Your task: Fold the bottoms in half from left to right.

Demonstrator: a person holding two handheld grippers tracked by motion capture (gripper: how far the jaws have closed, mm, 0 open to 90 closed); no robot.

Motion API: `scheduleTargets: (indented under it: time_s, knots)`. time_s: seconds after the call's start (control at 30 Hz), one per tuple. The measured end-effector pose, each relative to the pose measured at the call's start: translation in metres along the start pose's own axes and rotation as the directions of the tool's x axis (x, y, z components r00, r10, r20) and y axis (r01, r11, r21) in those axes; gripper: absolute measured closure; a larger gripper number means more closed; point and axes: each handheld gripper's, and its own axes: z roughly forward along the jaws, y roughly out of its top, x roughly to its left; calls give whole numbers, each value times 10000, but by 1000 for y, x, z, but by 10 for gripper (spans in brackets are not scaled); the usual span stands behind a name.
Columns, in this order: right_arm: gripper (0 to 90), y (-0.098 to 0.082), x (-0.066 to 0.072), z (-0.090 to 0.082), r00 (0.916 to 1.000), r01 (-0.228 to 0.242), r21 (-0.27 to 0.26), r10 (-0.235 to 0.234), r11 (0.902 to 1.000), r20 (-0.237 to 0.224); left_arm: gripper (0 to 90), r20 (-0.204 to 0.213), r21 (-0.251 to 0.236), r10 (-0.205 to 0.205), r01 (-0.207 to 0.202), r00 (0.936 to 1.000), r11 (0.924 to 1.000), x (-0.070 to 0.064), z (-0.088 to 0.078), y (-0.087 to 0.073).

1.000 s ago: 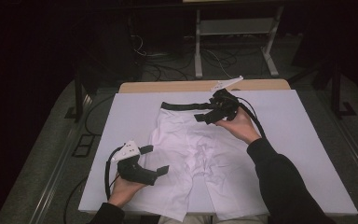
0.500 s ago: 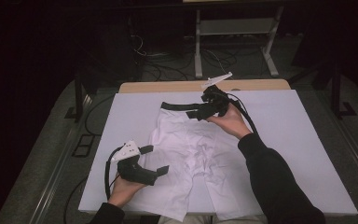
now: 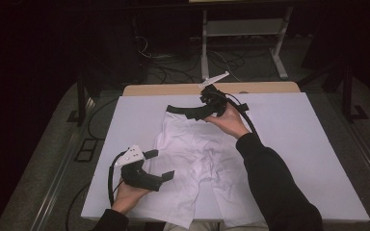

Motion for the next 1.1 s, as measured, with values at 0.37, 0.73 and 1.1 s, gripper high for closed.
scheduleTargets:
  time_s: [0.37,0.73,1.1]
  knots:
    - [0,13,1,22,9999,102,-68,-101,9999,77,0,30,-47,-23,23,10000,10000,0,0,0]
    - [0,21,3,51,9999,24,-69,-23,10000,116,0,35,-167,-73,74,10000,9998,1,-4,0]
    - [0,24,-1,74,9991,-322,-71,324,9995,276,0,56,-215,-67,68,10000,9997,1,-5,0]
